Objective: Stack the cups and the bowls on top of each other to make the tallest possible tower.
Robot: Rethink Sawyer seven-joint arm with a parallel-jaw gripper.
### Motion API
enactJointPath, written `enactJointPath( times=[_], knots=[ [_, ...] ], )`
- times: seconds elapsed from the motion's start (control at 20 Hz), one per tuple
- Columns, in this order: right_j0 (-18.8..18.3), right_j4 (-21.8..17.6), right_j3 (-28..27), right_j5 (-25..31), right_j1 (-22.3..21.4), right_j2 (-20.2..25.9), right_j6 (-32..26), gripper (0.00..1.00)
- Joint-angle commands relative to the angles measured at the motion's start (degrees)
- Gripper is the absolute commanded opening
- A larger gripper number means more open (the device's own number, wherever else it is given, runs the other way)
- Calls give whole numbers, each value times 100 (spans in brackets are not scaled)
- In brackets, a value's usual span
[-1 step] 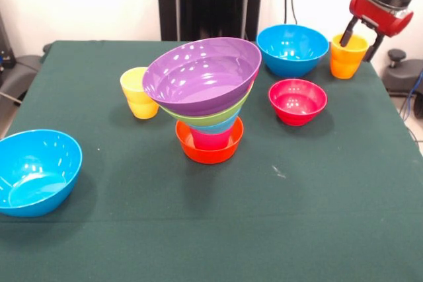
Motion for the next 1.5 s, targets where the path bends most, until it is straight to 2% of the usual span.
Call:
enactJointPath(
  times=[0.05, 0.25, 0.4, 0.65, 0.9, 1.1, 1.5],
  knots=[
    [57, 265, 23, 780, 88, 432, 1486, 100],
    [4, 328, 12, 968, 61, 513, 1462, 100],
    [-188, 567, 186, 876, -45, 813, 1318, 100],
    [-253, 722, 313, 781, -75, 932, 1113, 100],
    [-410, 896, 551, 373, -166, 1181, 777, 100],
    [-466, 1033, 677, -26, -193, 1347, 727, 100],
    [-635, 1030, 933, -642, -266, 1615, 550, 100]
  ],
)
